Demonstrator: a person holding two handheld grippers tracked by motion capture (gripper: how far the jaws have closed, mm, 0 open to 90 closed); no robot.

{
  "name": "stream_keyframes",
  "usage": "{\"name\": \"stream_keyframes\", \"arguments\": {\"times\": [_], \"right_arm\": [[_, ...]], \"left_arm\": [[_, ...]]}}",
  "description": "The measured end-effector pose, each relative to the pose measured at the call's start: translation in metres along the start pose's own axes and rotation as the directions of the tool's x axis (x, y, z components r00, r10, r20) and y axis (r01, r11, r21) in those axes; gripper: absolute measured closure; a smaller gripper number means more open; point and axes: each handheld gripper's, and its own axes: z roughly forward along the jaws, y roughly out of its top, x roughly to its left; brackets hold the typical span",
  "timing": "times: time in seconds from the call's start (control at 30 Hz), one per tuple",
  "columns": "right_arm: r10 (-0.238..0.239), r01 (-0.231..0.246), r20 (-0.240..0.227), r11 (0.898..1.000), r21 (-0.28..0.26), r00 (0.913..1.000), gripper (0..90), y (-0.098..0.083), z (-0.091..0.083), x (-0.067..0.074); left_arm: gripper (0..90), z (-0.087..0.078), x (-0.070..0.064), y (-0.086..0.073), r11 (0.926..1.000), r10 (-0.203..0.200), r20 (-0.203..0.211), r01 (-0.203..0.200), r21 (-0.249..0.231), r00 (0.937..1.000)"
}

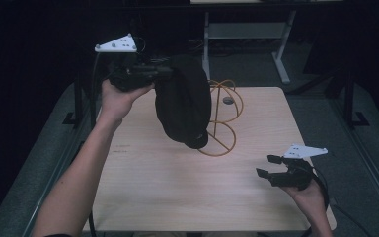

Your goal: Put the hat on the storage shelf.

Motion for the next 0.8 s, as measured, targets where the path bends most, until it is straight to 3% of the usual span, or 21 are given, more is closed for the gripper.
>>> {"name": "stream_keyframes", "arguments": {"times": [0.2,0.53,0.8], "right_arm": [[0.005,-0.005,0.000,1.000,-0.002,1.0000,28.9,-0.001,-0.002,-0.002],[0.014,-0.013,0.021,0.999,-0.037,0.9997,28.5,-0.004,-0.009,-0.007],[0.002,-0.001,0.029,0.999,-0.036,0.9996,27.7,-0.002,-0.008,-0.008]], "left_arm": [[88.8,0.014,0.001,0.019,0.9999,0.015,0.011,-0.015,-0.004,0.9998],[88.8,0.044,0.001,0.052,0.9977,0.054,0.019,-0.054,0.039,0.9984],[88.8,0.068,0.004,0.060,0.9959,0.056,0.017,-0.057,0.071,0.9983]]}}
